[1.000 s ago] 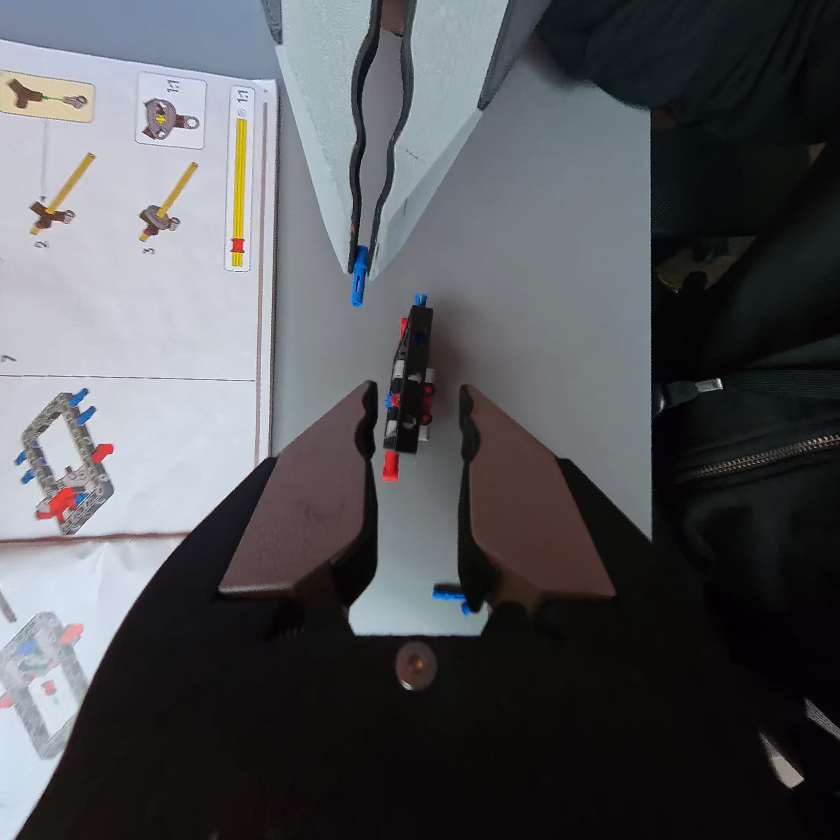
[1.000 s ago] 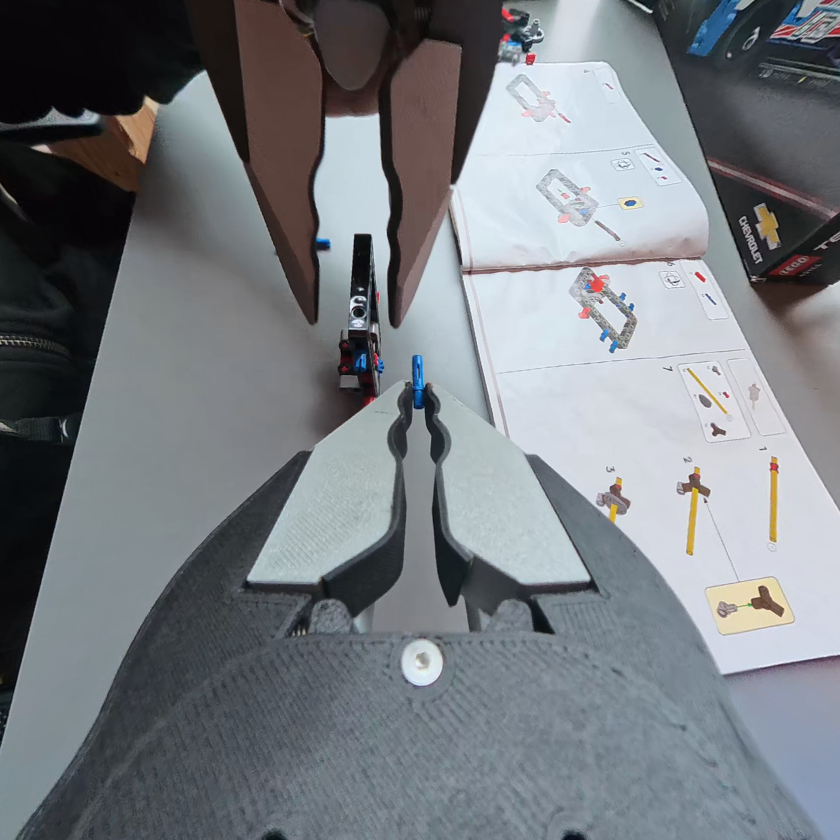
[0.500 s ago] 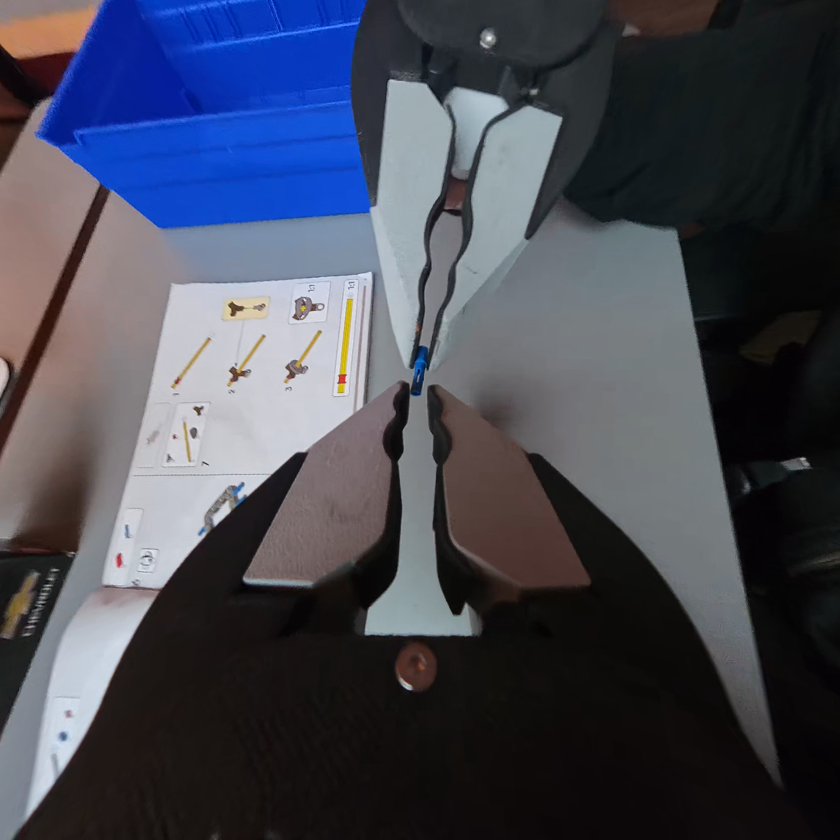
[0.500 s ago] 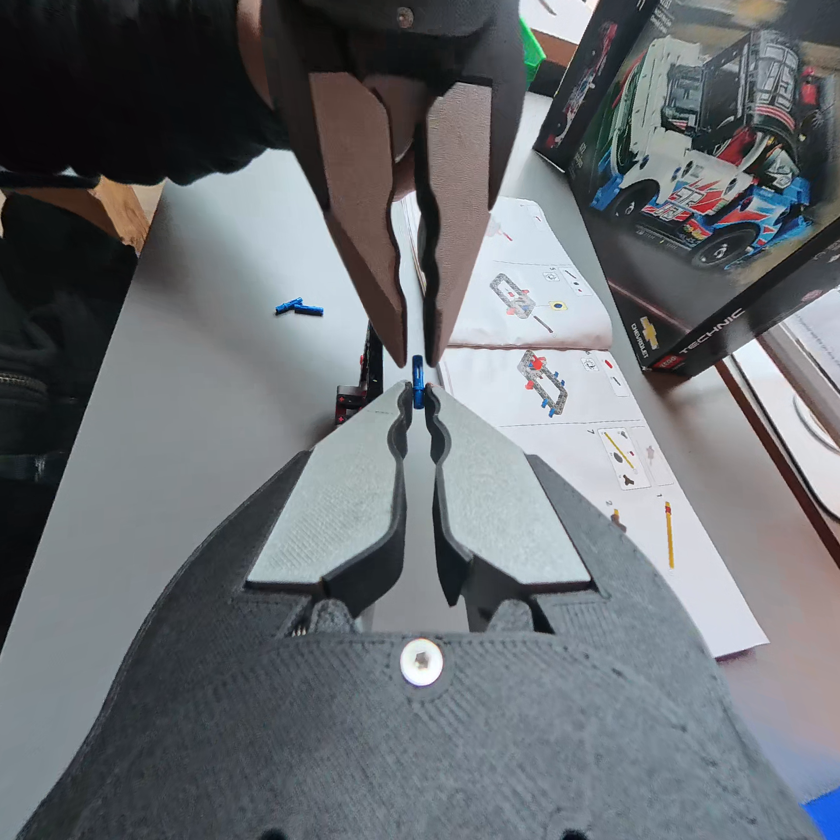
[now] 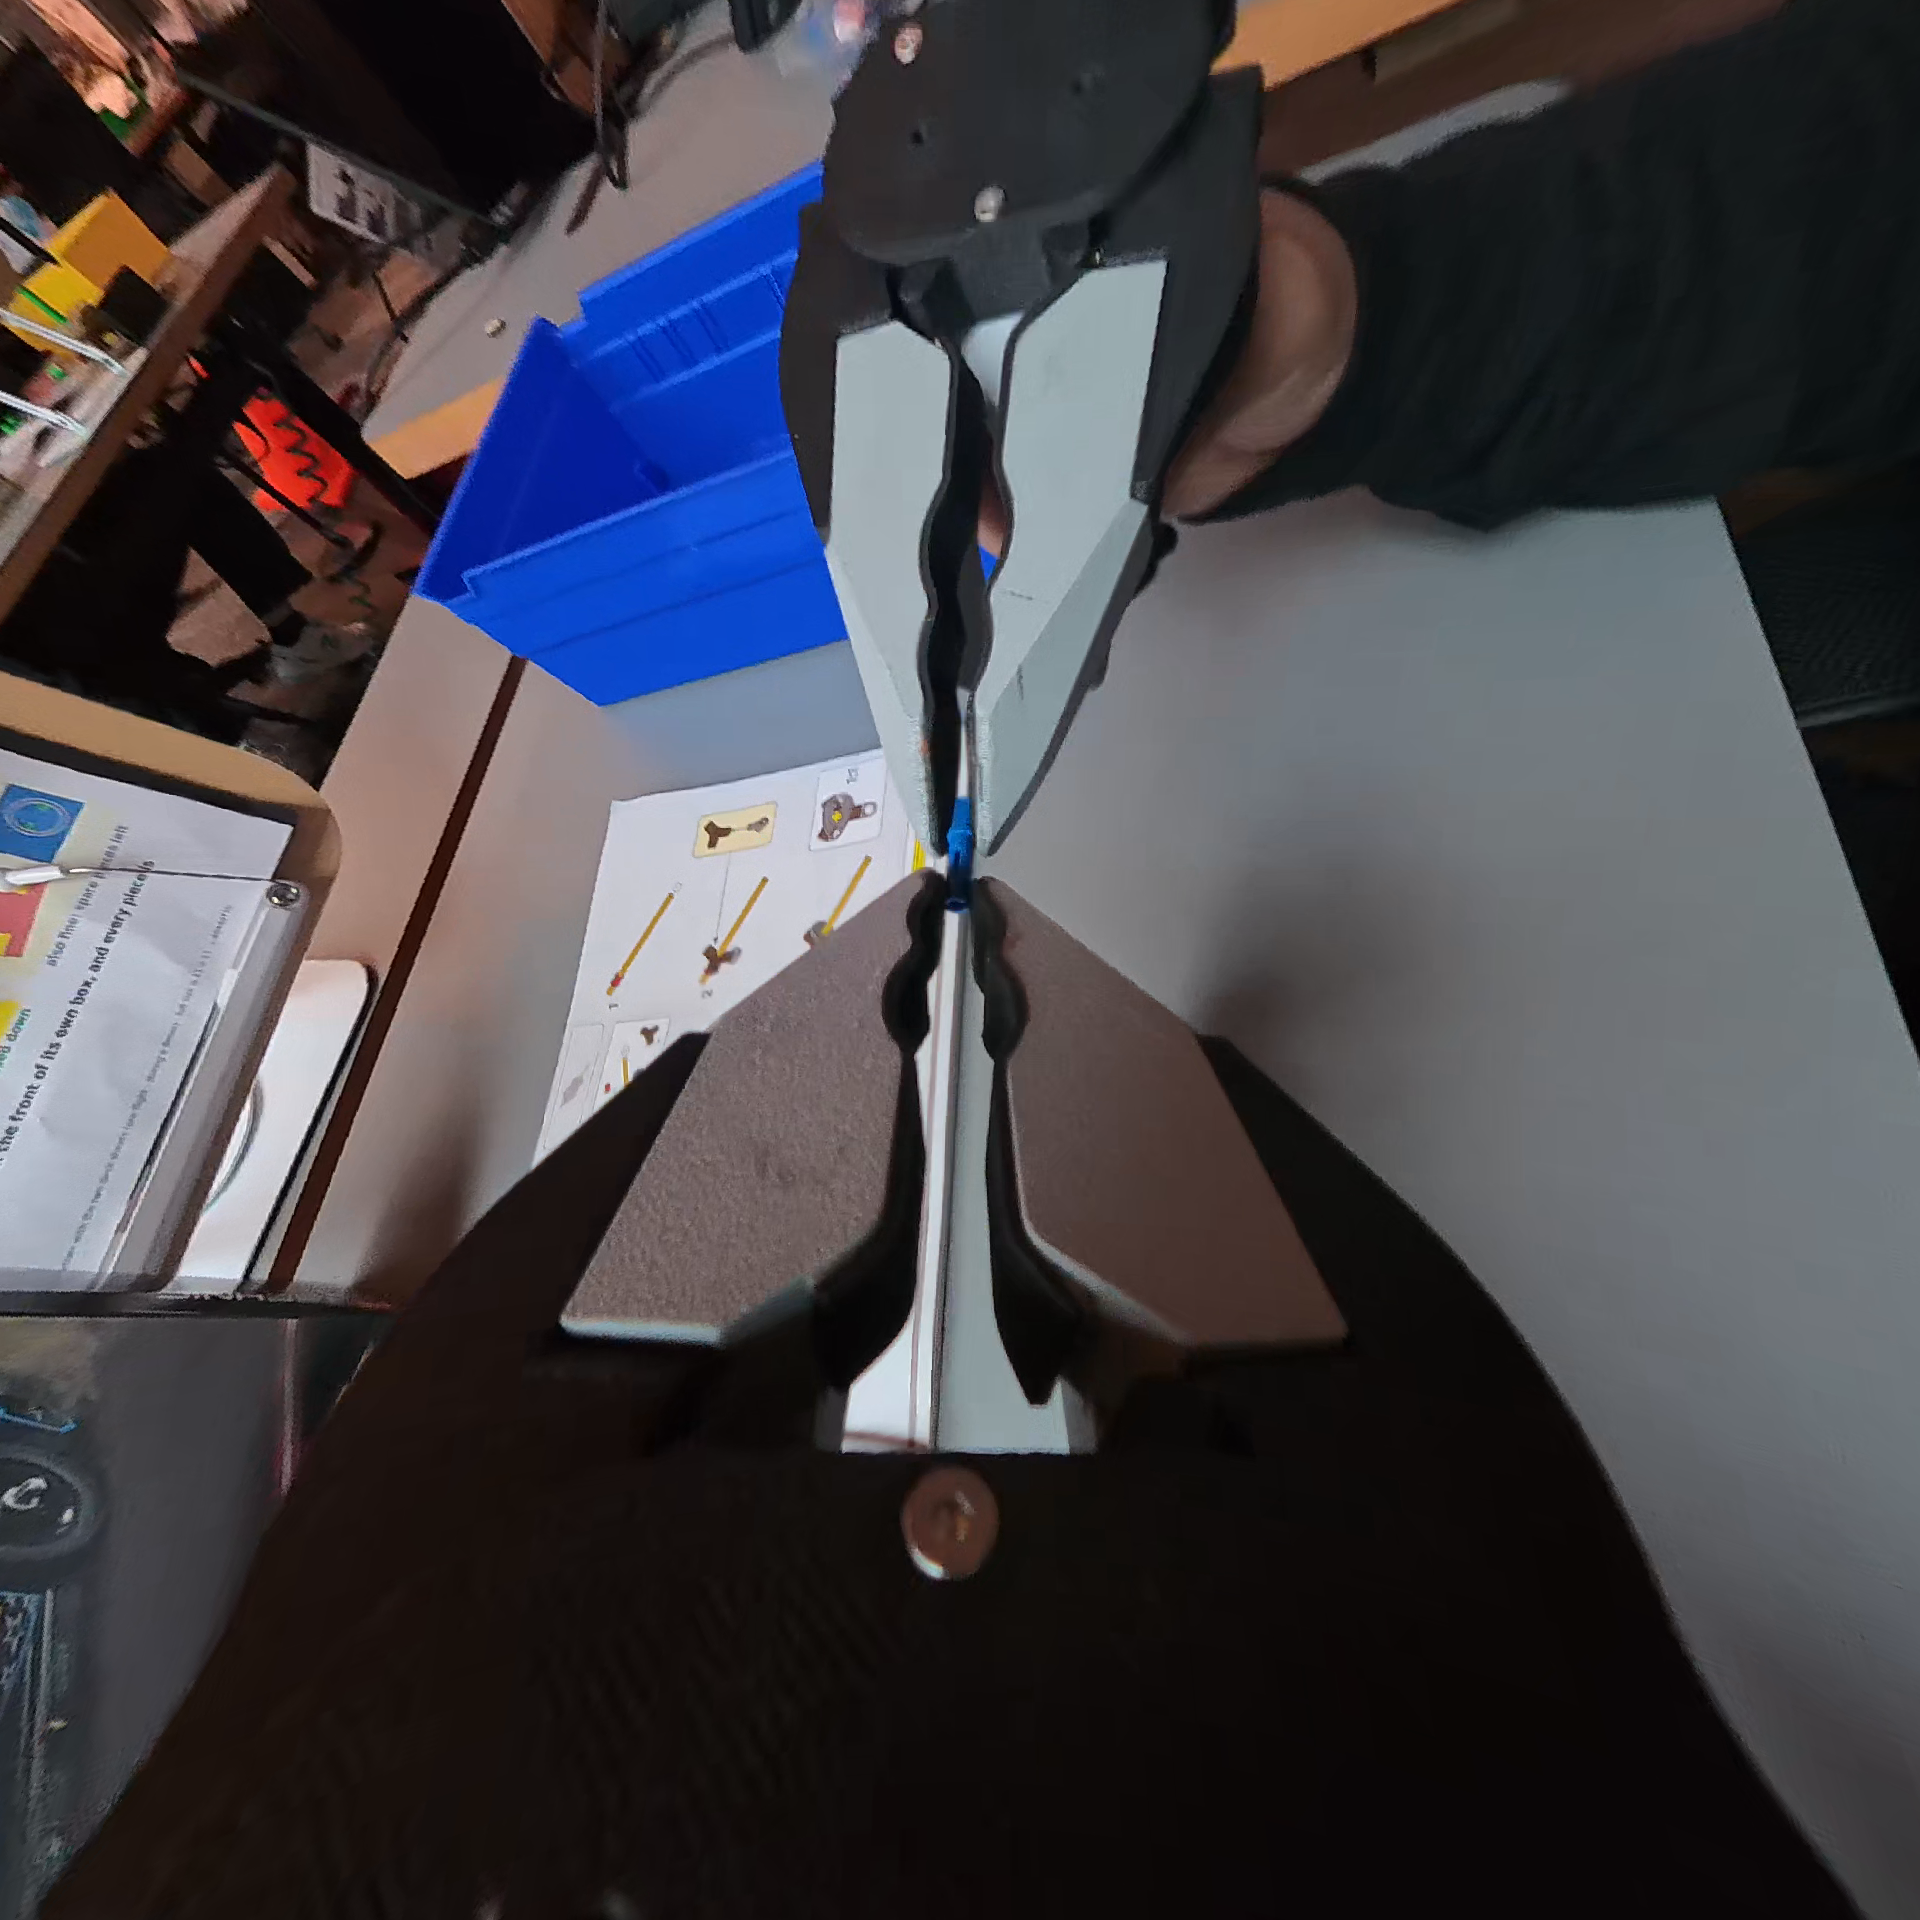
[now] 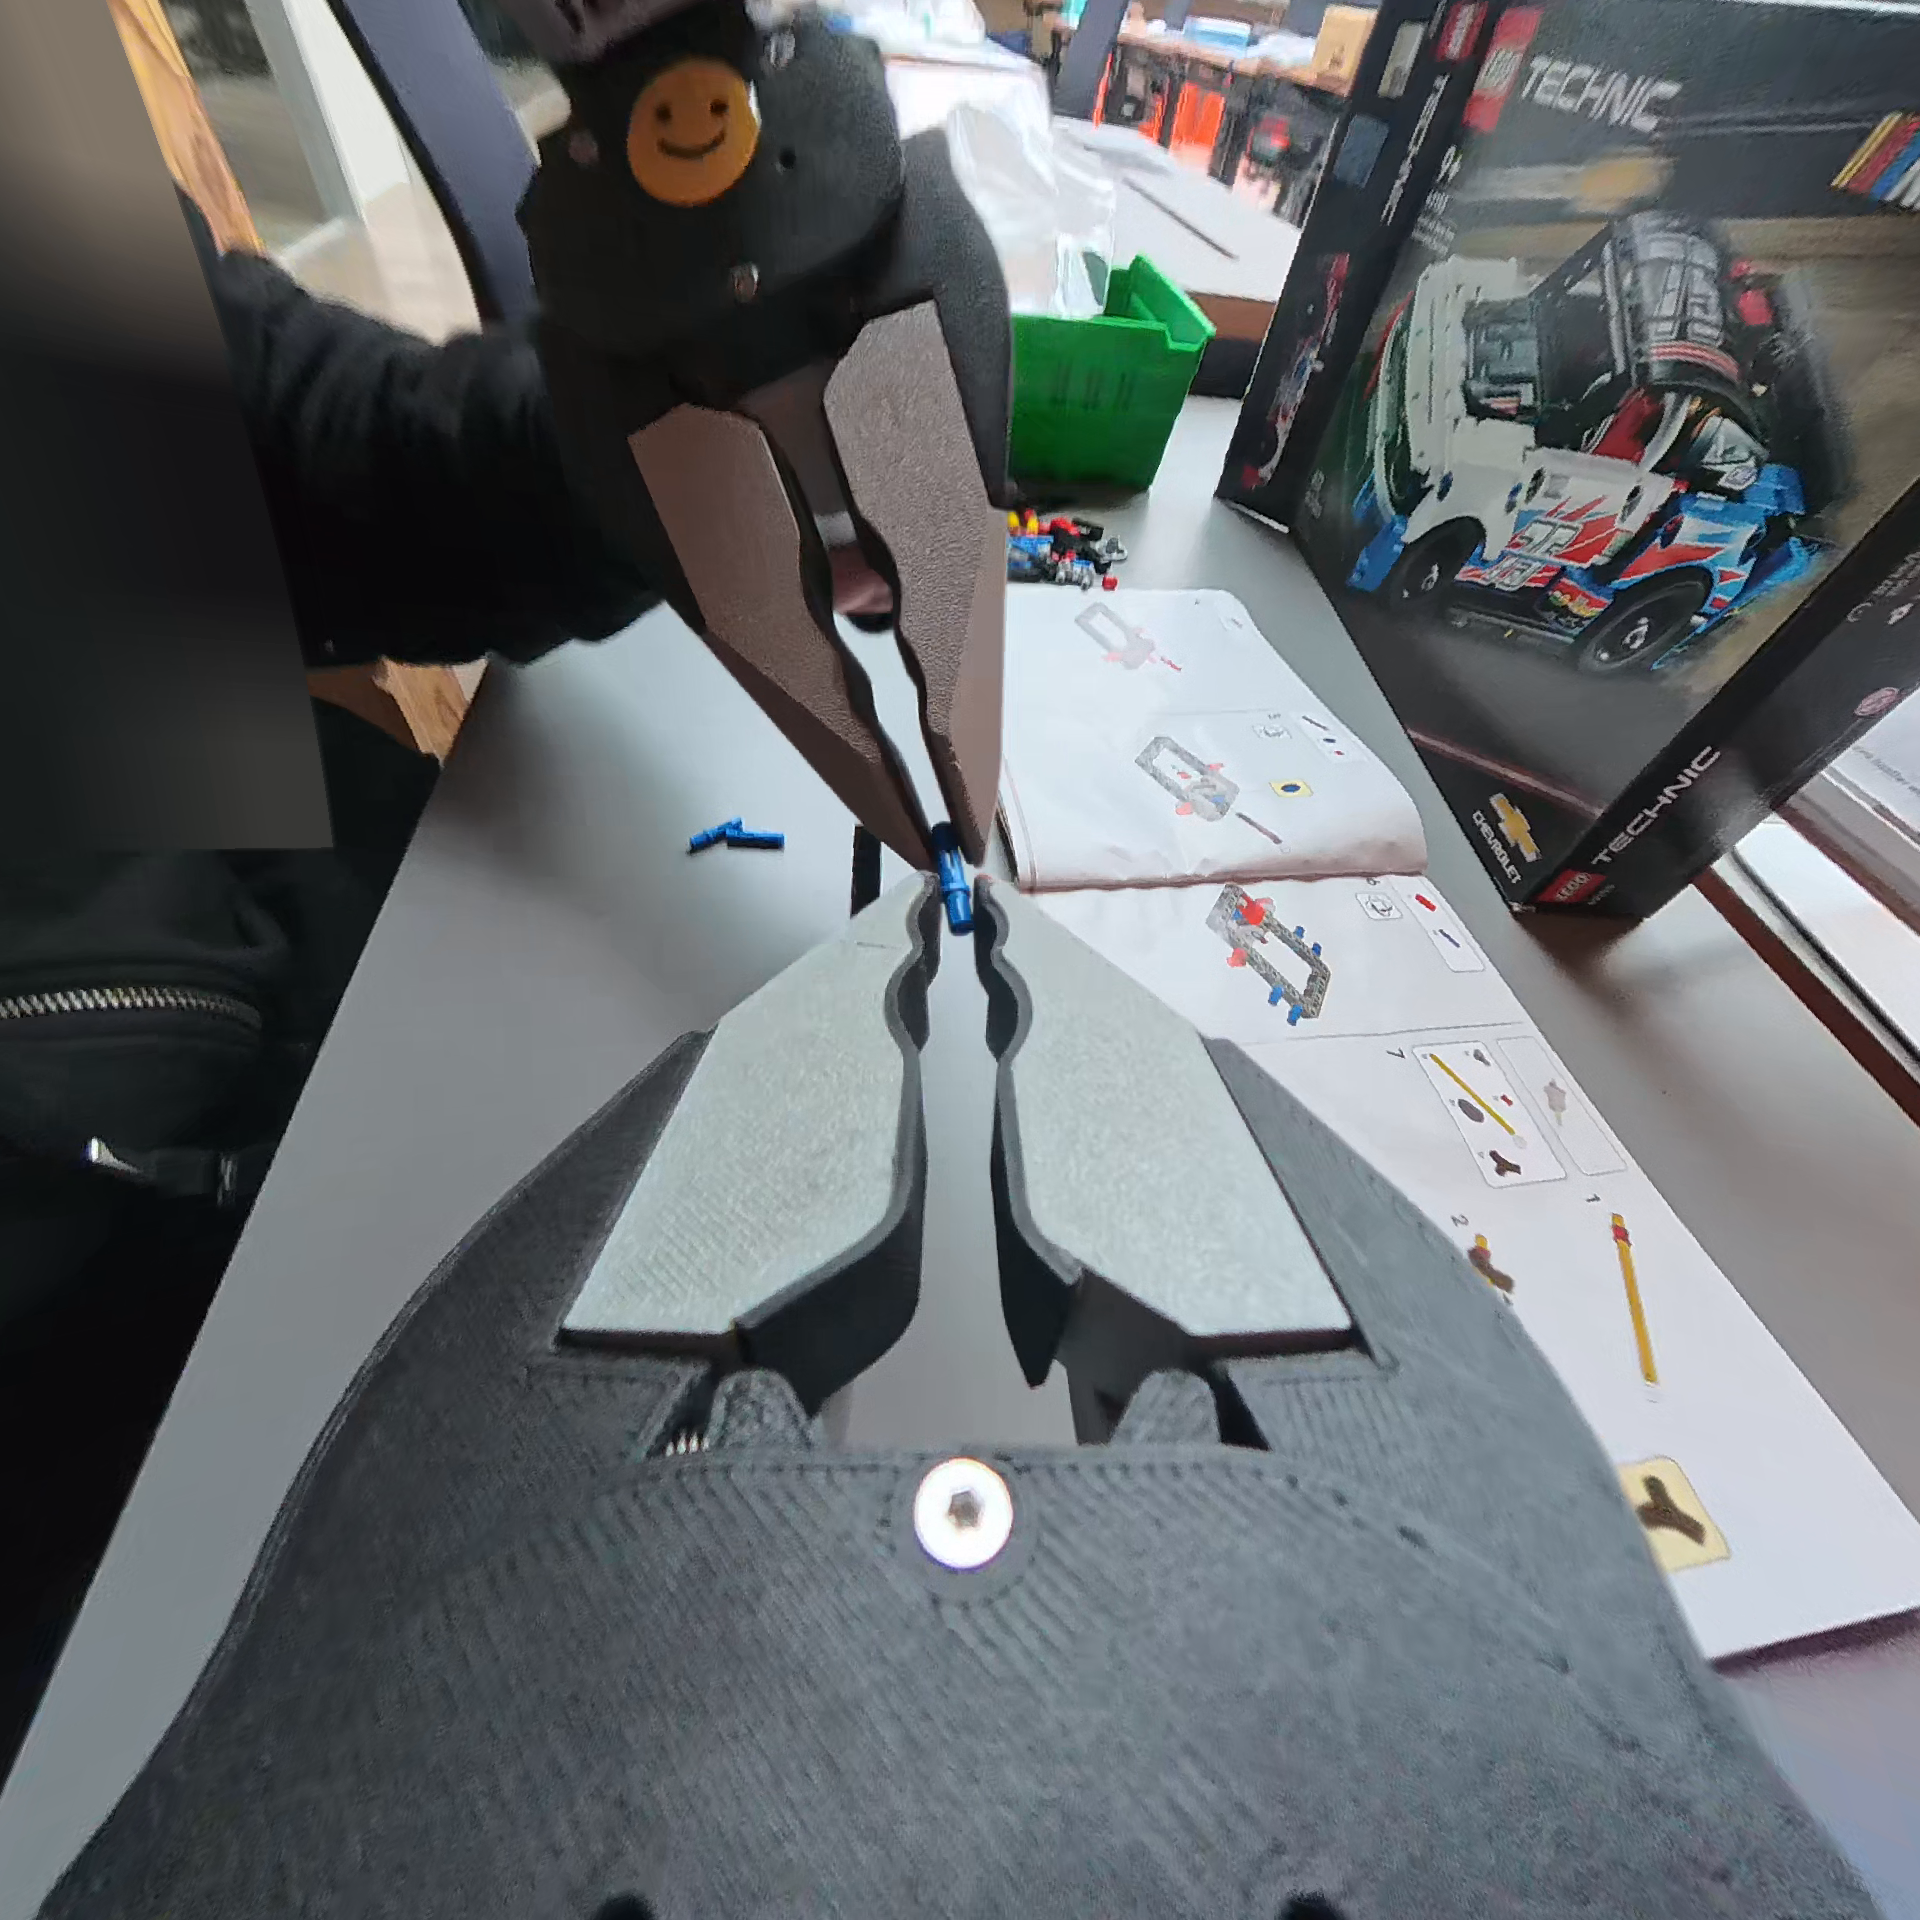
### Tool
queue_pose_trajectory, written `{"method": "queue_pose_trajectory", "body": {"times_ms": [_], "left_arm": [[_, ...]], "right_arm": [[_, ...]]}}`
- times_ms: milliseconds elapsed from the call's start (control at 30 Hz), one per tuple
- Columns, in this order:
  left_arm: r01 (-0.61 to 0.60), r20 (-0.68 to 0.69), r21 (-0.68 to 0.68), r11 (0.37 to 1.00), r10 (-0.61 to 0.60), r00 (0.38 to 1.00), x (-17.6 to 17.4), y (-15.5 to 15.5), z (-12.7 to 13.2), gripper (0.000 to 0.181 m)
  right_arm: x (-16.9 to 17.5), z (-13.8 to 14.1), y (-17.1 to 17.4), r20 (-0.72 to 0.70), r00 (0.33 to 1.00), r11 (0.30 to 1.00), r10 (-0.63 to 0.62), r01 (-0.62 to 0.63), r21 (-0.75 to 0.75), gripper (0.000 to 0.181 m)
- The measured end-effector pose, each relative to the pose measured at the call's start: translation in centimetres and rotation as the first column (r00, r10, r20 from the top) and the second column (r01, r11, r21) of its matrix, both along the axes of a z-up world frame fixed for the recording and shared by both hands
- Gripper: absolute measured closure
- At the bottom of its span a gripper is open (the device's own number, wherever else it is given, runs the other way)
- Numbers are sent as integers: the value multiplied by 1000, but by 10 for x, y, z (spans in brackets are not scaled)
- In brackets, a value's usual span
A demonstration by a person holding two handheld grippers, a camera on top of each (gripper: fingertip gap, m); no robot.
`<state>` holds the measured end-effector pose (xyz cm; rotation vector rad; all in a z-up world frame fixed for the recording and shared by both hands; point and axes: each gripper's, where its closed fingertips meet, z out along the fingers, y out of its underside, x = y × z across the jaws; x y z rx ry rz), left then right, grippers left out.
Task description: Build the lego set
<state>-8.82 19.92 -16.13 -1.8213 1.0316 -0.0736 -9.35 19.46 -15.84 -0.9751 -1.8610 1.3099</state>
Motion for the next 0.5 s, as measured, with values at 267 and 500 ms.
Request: {"method": "queue_pose_trajectory", "body": {"times_ms": [267,500], "left_arm": [[-6,149,109,994,-11,989,3,-2,15,179],[13,155,144,989,-36,987,6,-4,18,179]], "right_arm": [[2,18,-2,-78,996,987,45,-56,-150,179],[4,16,-6,-66,994,981,84,-95,-172,179]]}}
